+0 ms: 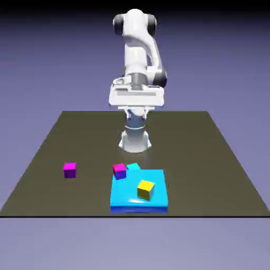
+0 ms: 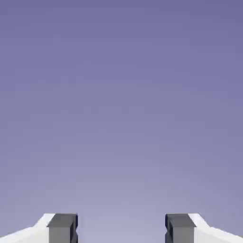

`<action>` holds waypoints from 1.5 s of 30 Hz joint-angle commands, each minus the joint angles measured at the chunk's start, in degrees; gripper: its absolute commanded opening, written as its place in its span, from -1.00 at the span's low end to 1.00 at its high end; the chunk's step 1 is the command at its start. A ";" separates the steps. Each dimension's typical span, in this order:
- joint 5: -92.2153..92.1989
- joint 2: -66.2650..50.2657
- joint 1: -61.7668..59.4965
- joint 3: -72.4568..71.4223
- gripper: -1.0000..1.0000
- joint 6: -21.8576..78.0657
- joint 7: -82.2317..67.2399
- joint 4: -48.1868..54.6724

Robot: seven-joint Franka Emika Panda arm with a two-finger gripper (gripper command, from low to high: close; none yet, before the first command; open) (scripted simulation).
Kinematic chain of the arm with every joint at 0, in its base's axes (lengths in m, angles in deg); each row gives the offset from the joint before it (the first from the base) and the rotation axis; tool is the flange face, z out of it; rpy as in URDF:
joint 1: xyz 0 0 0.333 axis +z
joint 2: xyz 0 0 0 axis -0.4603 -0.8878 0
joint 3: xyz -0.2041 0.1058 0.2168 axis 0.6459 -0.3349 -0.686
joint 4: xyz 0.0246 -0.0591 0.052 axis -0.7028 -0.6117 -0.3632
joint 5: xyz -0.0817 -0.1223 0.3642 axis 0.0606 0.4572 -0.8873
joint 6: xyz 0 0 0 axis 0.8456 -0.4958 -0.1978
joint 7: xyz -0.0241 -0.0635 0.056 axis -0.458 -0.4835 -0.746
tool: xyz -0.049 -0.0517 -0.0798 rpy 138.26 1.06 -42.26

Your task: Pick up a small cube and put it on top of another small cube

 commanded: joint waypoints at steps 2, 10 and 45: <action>-2.26 -4.16 -0.96 3.50 0.00 2.75 1.46 1.47; -11.29 -20.77 -4.82 17.51 0.00 13.76 7.28 7.34; -19.09 -24.66 -7.00 18.15 -1.00 27.76 36.20 0.31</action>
